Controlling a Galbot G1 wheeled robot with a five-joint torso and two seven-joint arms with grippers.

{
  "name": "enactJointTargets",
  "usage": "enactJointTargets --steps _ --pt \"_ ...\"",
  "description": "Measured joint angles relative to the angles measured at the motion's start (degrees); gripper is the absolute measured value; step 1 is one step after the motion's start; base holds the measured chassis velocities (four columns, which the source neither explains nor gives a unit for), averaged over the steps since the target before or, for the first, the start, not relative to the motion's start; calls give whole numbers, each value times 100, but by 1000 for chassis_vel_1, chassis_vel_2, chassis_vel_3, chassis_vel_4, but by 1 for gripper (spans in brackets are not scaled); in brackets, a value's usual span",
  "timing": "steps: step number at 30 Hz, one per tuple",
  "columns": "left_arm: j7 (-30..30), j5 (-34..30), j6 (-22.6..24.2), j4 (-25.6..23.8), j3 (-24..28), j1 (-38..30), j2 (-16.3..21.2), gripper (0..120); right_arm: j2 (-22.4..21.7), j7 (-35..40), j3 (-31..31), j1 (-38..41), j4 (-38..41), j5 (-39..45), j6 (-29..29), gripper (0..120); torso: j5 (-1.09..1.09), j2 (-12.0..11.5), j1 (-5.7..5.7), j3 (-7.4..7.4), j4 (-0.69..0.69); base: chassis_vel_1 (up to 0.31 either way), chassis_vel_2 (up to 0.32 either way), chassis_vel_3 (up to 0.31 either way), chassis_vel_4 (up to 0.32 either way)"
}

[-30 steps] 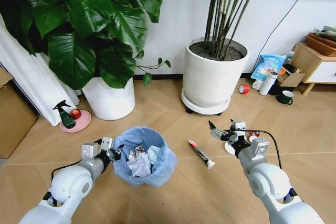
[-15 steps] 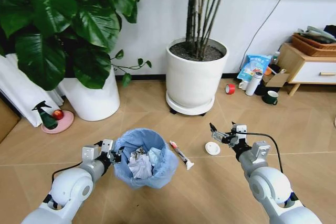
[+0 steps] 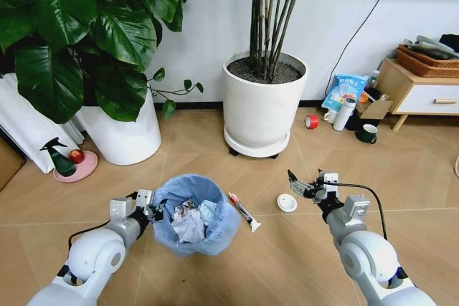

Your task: Pick up the trash bin and place the garbage on the floor into it.

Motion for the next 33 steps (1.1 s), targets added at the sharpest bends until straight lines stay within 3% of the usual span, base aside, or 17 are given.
enactJointTargets --steps 33 --pt "-23 44 -13 -3 32 -12 -54 0 191 -161 -22 -131 4 -143 57 100 -1 0 0 0 0 -66 64 61 -61"
